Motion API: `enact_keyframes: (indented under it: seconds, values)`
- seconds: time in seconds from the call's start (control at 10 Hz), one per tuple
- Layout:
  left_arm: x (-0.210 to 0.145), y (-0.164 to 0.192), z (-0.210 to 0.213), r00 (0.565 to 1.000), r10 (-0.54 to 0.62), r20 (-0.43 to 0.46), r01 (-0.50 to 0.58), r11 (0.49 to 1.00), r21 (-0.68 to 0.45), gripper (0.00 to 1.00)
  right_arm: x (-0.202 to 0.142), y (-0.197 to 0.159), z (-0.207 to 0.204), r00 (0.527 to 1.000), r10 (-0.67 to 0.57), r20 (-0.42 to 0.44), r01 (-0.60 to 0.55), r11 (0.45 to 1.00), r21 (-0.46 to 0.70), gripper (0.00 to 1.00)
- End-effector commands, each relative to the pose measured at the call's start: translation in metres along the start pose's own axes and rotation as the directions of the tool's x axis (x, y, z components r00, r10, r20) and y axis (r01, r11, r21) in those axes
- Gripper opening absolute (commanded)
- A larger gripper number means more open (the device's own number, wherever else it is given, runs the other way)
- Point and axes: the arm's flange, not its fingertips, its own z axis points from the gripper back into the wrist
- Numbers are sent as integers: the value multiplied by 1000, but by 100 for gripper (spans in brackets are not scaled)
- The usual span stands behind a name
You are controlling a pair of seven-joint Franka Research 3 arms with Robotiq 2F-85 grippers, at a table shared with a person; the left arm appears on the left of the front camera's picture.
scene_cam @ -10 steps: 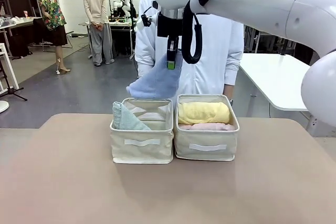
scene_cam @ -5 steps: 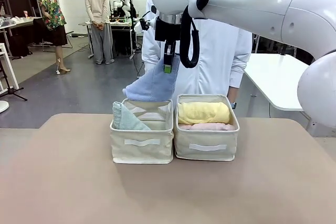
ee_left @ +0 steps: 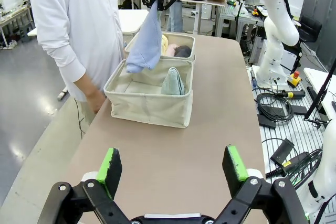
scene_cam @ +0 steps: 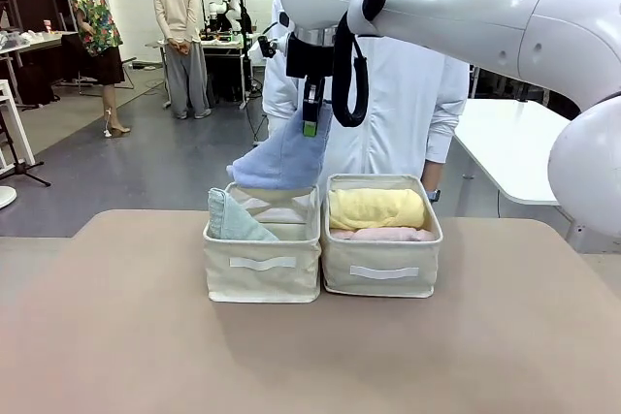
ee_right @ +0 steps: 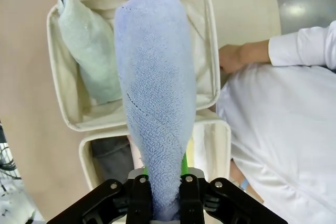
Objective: Sort the towels based on their folding style.
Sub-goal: Pick up another triangle-folded towel from the table and place it in the left Fabric basket.
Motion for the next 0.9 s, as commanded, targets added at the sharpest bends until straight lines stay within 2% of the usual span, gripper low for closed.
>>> enact_keyframes:
  seconds: [0.0,0.3,0.4,0.8]
  values:
    - [1,-3,0,1000,3,-14,-3,1000,1,100,6,-9,-12,1000,4,8,-4,999,31,18]
    - [1,-3,0,1000,3,-14,-3,1000,1,100,8,-21,-38,1000,-26,0,26,996,89,18]
    - [1,-3,0,1000,3,-14,-3,1000,1,100,11,-33,-62,1000,-30,6,29,989,143,18]
    - [1,-3,0,1000,3,-14,-3,1000,1,100,17,-39,-76,1000,-22,13,19,980,197,18]
